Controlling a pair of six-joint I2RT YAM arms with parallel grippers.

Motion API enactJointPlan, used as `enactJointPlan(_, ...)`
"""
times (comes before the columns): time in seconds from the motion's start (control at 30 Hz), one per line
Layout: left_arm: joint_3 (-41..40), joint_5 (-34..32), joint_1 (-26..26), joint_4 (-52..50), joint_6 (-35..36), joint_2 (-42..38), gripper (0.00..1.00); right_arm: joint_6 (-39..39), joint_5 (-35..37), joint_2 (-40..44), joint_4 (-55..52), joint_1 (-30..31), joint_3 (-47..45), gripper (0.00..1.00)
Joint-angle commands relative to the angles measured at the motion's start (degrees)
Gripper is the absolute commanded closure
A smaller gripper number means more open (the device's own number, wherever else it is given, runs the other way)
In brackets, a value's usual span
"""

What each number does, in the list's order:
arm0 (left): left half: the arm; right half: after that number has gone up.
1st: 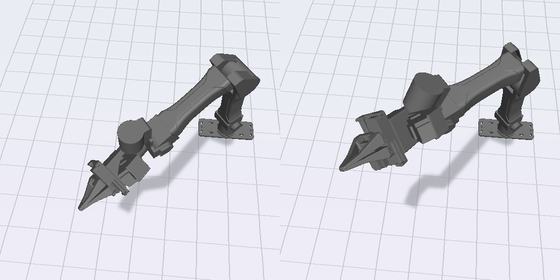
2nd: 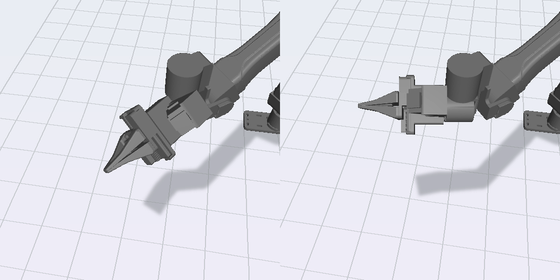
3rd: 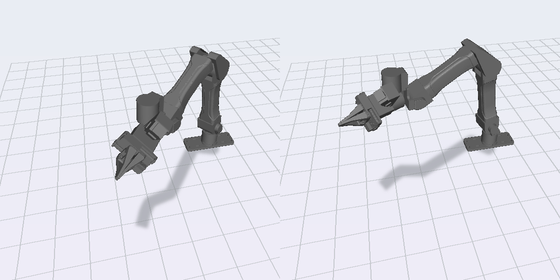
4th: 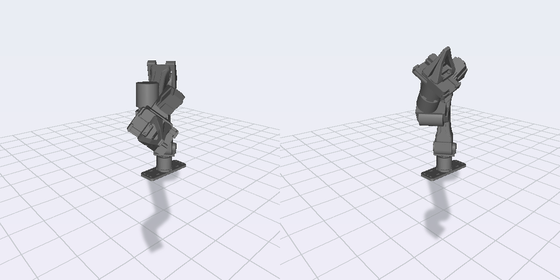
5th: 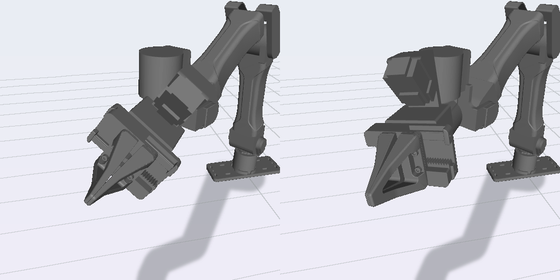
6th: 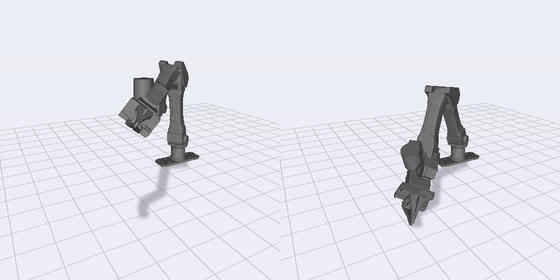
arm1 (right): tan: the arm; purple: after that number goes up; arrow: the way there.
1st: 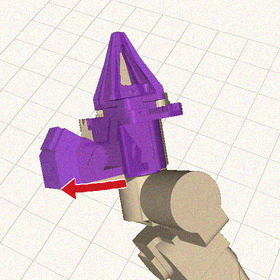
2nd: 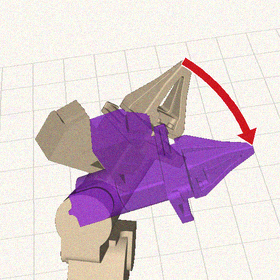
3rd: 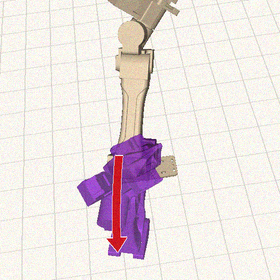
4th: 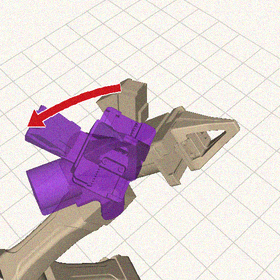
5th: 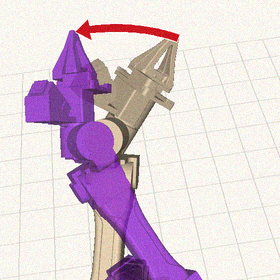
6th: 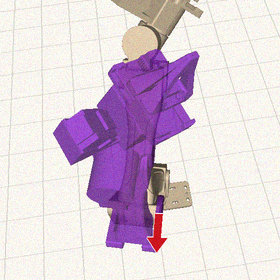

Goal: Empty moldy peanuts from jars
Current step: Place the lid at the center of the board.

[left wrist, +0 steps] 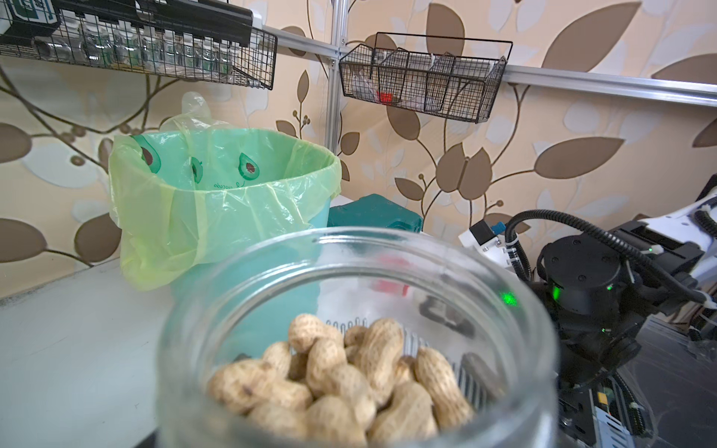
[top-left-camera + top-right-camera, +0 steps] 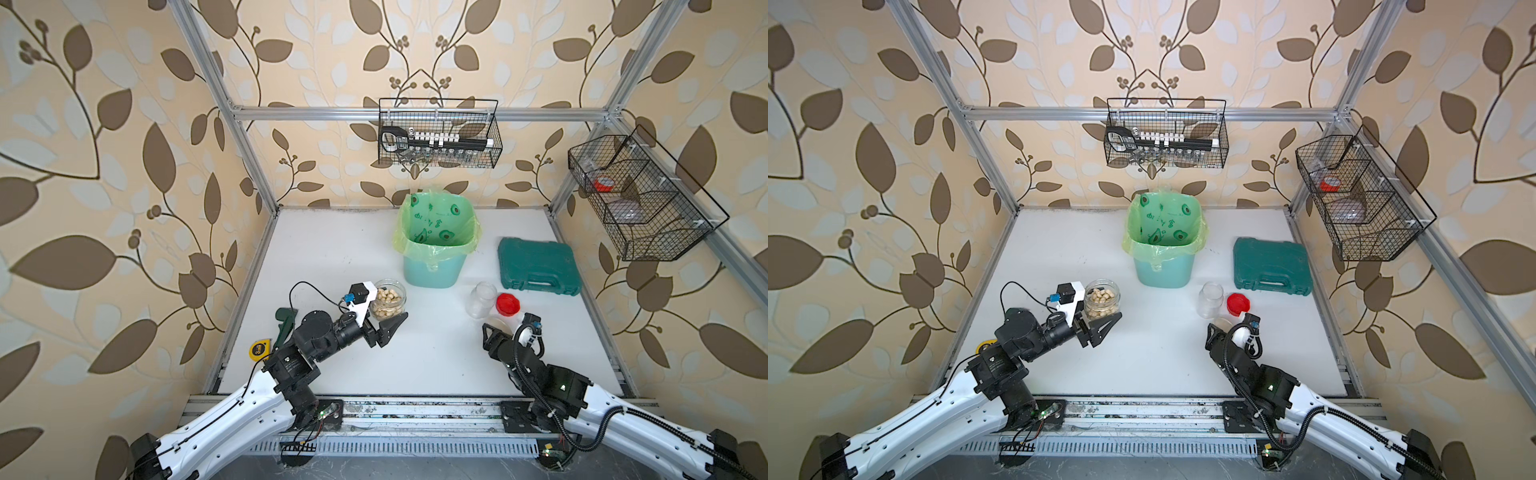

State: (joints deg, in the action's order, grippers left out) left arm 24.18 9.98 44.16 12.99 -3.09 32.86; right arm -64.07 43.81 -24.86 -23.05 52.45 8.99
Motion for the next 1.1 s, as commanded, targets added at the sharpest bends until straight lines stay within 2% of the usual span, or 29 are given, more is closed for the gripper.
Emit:
enactJointPlan(0.0,0.7,-0.6,-0.4,4.8,0.9,-0.6,1.0,-9.5,7.3,1.1,-6.8,0.1,-0.6,0.6)
enactJointPlan(0.1,0.6,-0.6,-0.4,4.9,0.8,-1.0,1.0,-13.8,8.5,-2.6,-9.4,-0.4,0.7,0.59)
enactJointPlan(0.27,0.7,-0.5,-0.4,4.7,0.7,-2.2,1.0,-18.8,7.9,-14.5,-11.8,-2.3,4.7,0.59)
enactJointPlan(0.37,0.6,-0.1,-0.4,4.3,0.5,-3.9,1.0,-21.3,7.9,-16.5,-12.3,-2.3,4.9,0.58)
enactJointPlan(0.67,0.3,0.9,-0.4,3.4,-0.2,-6.8,1.0,-21.8,7.6,-15.5,-12.0,-2.3,4.0,0.19)
enactJointPlan(0.83,0.5,1.5,-0.3,3.6,-0.3,-6.1,1.0,-20.5,7.4,-16.9,-11.2,-2.3,4.5,0.09)
enactJointPlan(0.9,0.5,1.5,-0.4,3.6,-0.3,-6.0,1.0,-20.4,7.5,-17.8,-11.1,-2.4,4.9,0.01)
enactJointPlan(1.07,0.8,1.7,-0.3,3.4,-0.2,-5.3,1.0,-18.9,6.9,-16.7,-10.9,-2.5,5.0,0.0)
